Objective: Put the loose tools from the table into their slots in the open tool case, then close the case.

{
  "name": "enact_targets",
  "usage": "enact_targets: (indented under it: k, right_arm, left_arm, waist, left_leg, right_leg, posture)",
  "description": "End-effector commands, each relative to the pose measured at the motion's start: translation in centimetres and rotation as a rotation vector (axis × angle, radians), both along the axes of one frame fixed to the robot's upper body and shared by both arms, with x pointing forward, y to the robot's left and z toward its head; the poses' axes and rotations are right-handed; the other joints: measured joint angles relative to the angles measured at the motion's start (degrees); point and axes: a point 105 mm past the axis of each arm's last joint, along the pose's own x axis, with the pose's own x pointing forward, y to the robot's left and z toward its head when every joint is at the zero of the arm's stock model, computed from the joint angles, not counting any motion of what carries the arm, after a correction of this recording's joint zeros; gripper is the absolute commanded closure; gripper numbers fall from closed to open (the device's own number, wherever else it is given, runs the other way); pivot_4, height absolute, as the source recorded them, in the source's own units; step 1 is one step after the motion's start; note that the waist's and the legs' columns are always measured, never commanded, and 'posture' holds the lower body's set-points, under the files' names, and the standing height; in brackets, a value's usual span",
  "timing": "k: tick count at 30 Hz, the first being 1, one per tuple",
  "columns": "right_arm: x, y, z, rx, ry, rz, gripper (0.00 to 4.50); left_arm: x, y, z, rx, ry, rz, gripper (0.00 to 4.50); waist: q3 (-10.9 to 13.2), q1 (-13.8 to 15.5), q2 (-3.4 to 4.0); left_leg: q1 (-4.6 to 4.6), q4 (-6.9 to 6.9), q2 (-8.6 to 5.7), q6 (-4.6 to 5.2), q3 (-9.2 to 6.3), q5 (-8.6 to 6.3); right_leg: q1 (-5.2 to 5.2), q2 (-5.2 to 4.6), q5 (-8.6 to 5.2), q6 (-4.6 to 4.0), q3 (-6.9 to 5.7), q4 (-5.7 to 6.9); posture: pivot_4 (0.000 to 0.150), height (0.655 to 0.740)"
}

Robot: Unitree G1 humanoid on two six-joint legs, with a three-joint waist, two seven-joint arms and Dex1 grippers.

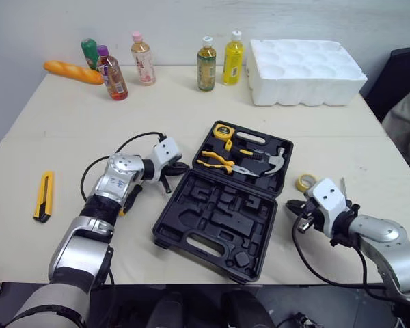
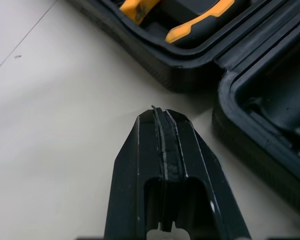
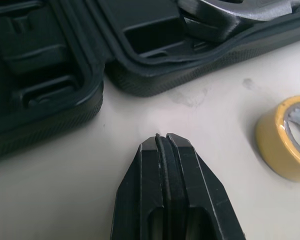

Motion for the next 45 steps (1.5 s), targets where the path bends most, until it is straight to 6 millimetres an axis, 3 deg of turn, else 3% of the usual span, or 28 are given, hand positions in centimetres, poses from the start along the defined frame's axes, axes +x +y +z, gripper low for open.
enact_targets:
  k: [1, 7, 15, 22, 29, 34, 40, 45]
  right_arm:
    - [0.5, 1.1, 0.7, 0.003, -0.028, 0.043, 4.50]
    - [1.6, 3.0, 1.5, 0.008, -0.042, 0.113, 4.50]
    - [3.3, 4.9, 2.3, -0.047, -0.068, 0.239, 4.50]
    - [4.5, 6.2, 2.1, -0.067, -0.079, 0.297, 4.50]
    - [4.9, 7.4, 1.9, -0.060, -0.081, 0.340, 4.50]
    - [5.1, 6.4, 1.3, -0.106, -0.076, 0.322, 4.50]
    - [4.1, 4.3, 2.0, -0.035, -0.062, 0.252, 4.50]
    - [1.7, 0.1, 3.3, 0.012, -0.056, 0.139, 4.50]
  left_arm:
    - [0.3, -1.0, 0.6, 0.014, -0.026, -0.027, 4.46]
    - [-0.3, -1.7, 0.2, 0.030, -0.012, -0.079, 4.46]
    - [-4.8, -1.4, -0.5, 0.029, 0.070, -0.225, 4.46]
    - [-7.1, -0.9, -1.2, 0.017, 0.095, -0.182, 4.46]
    - [-7.6, 1.0, -1.5, 0.015, 0.104, -0.053, 4.46]
    - [-7.4, 3.0, -2.1, 0.028, 0.111, 0.038, 4.46]
    - [-6.5, 5.9, -0.6, -0.021, 0.039, 0.189, 4.46]
    - [-11.4, 9.2, 1.8, -0.191, 0.044, 0.188, 4.46]
  waist:
    - [0.0, 0.3, 0.00]
    - [0.0, 0.6, -0.03]
    - [0.0, -0.8, -0.06]
    - [-0.1, -1.0, -0.08]
    - [-0.1, -1.5, -0.09]
    - [-0.1, -2.1, -0.10]
    - [-0.1, -2.1, -0.10]
    - [-0.1, -1.9, -0.10]
  left_leg:
    - [-0.01, 0.01, 0.00, 0.00, 0.00, 0.00]
    - [-0.08, 0.13, 0.00, 0.00, 0.04, -0.01]
    - [-0.15, 0.13, -0.03, -0.05, 0.03, -0.03]
    - [-0.11, 0.19, -0.03, -0.07, 0.01, -0.05]
    - [-0.04, 0.16, -0.02, -0.08, 0.02, -0.05]
    - [0.07, 0.10, -0.02, -0.09, 0.02, -0.05]
    - [0.09, -0.02, -0.01, -0.13, -0.01, -0.03]
    - [0.05, -0.24, 0.00, -0.14, -0.01, -0.03]
  right_leg:
    - [-0.03, 0.00, 0.00, 0.00, 0.00, 0.03]
    - [-0.15, -0.01, 0.00, 0.00, 0.00, 0.18]
    - [-0.65, 0.01, 0.00, 0.00, 0.01, 0.57]
    - [-0.67, 0.01, 0.00, -0.01, 0.02, 0.60]
    - [-0.68, 0.02, 0.00, -0.01, 0.03, 0.62]
    - [-0.68, 0.03, 0.00, -0.01, 0.02, 0.61]
    - [-0.69, 0.03, 0.00, -0.01, 0.01, 0.63]
    - [-0.74, 0.01, 0.00, -0.01, 0.02, 0.64]
  posture:
    - [0.150, 0.7400]
    - [0.150, 0.7400]
    - [0.150, 0.7400]
    - [0.150, 0.7400]
    - [0.150, 0.7400]
    - [0.150, 0.7400]
    - [0.150, 0.7400]
    - [0.150, 0.7400]
